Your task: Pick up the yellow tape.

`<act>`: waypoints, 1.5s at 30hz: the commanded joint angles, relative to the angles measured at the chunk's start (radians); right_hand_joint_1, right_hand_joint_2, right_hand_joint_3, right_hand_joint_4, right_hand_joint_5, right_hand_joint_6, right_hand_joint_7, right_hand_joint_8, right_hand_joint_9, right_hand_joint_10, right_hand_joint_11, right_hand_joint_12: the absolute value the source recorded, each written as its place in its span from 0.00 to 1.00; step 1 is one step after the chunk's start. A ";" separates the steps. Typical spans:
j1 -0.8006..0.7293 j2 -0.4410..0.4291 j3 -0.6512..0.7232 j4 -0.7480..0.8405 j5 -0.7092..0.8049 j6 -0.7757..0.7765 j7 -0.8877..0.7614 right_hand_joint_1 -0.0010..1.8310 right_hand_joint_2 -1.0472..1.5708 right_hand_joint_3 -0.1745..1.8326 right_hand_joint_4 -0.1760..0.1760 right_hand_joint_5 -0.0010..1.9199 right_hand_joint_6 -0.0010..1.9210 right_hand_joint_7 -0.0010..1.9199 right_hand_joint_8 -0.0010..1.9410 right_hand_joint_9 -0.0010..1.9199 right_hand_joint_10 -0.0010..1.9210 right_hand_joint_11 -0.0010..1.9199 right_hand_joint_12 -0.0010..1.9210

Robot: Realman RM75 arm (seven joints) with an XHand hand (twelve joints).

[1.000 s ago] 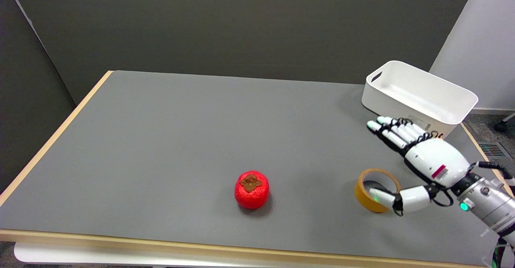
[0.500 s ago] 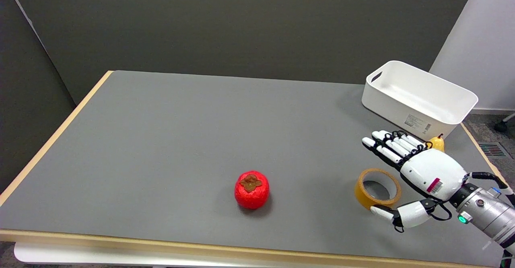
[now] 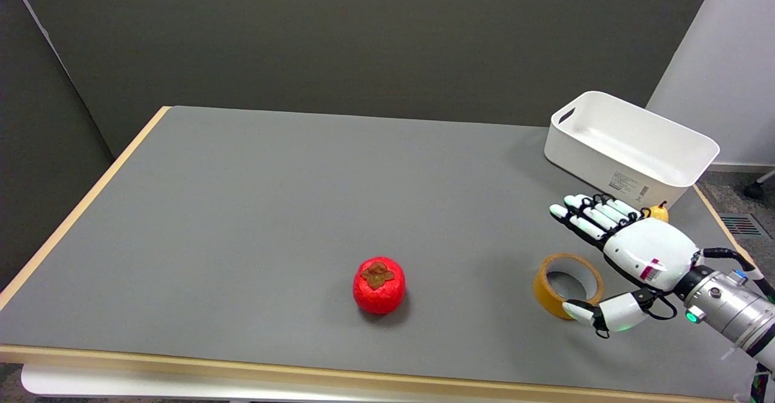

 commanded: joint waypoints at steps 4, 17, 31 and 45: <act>0.069 0.021 -0.050 -0.051 0.064 -0.110 -0.025 0.17 0.56 0.52 0.64 0.00 0.00 0.00 0.00 0.00 0.10 0.00 0.45; 0.135 0.016 -0.116 -0.079 0.073 -0.130 -0.025 0.17 0.57 0.52 0.65 0.00 0.00 0.00 0.00 0.00 0.10 0.00 0.45; 0.164 0.010 -0.130 -0.107 0.073 -0.145 -0.022 0.15 0.58 0.54 0.62 0.00 0.00 0.01 0.04 0.00 0.16 0.00 0.47; 0.191 0.002 -0.154 -0.138 0.073 -0.131 -0.017 0.18 0.59 0.56 0.62 0.00 0.02 0.03 0.08 0.01 0.27 0.03 0.51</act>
